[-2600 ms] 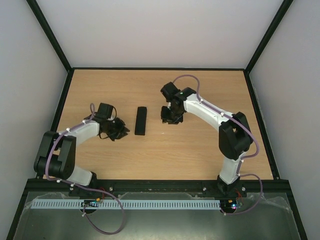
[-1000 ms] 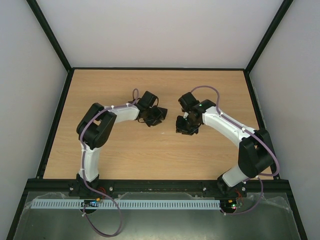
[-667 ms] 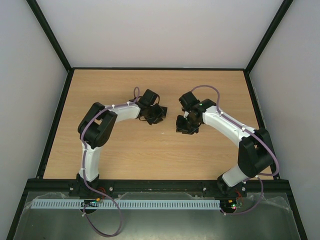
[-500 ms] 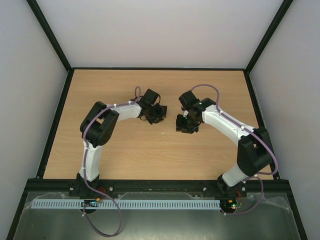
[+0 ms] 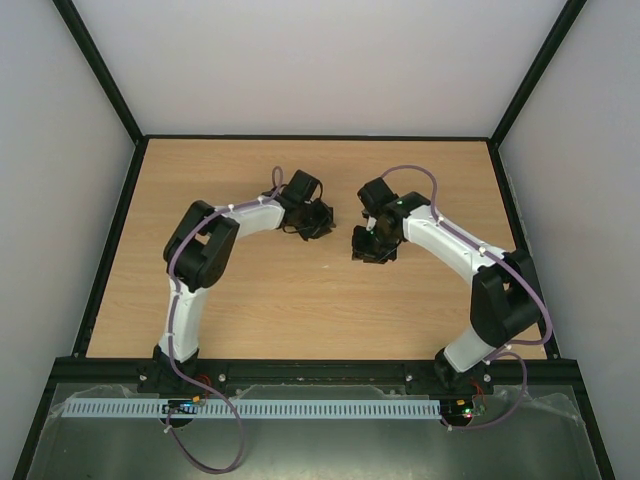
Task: Organize the sunglasses
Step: Adjust the sunglasses case at the center of the board.
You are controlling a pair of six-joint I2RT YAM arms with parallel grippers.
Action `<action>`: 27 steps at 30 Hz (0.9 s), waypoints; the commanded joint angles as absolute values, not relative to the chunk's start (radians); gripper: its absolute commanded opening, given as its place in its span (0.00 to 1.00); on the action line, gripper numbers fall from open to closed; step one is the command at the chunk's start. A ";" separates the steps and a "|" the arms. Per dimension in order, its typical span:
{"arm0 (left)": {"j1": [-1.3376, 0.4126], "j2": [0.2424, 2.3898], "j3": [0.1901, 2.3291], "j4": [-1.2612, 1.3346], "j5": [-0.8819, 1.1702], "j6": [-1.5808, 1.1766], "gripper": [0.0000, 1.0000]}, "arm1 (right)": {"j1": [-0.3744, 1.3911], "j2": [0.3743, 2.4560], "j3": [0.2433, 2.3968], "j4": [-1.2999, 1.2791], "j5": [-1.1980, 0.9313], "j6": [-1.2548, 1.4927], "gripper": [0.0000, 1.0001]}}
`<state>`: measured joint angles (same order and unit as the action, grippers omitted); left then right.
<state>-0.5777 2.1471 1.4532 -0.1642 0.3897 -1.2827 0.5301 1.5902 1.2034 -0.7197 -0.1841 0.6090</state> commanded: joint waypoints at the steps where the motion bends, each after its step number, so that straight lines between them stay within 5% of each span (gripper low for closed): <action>1: -0.592 2.084 1.452 -0.189 0.418 -1.272 0.20 | 0.526 1.588 1.227 -0.789 -0.192 0.596 0.29; 7: -0.611 1.848 1.366 -0.232 0.422 -1.229 0.30 | 0.523 1.511 1.232 -0.829 -0.160 0.616 0.30; 10: -0.602 1.711 1.346 -0.271 0.393 -1.120 0.66 | 0.522 1.470 1.239 -0.829 -0.068 0.660 0.59; 11: -0.594 1.675 1.348 -0.302 0.371 -1.072 0.93 | 0.518 1.458 1.238 -0.819 -0.031 0.673 0.76; 12: -0.583 1.634 1.345 -0.328 0.342 -1.025 0.98 | 0.515 1.447 1.236 -0.807 0.013 0.683 0.90; 13: -0.567 1.593 1.329 -0.351 0.310 -0.979 0.99 | 0.510 1.435 1.232 -0.792 0.056 0.691 0.99; 21: -0.202 1.194 0.938 -0.282 0.235 -0.889 0.99 | 0.476 1.218 0.956 -0.438 0.529 0.609 0.99; 27: -0.165 0.979 0.765 -0.259 -0.139 -0.727 0.99 | 0.417 1.010 0.545 0.103 0.830 0.408 0.99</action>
<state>-0.1608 1.1213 0.8608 -0.2928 0.1253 -0.8619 0.4606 1.0946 0.7326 -0.2779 0.5663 0.5522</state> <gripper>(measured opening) 0.990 0.985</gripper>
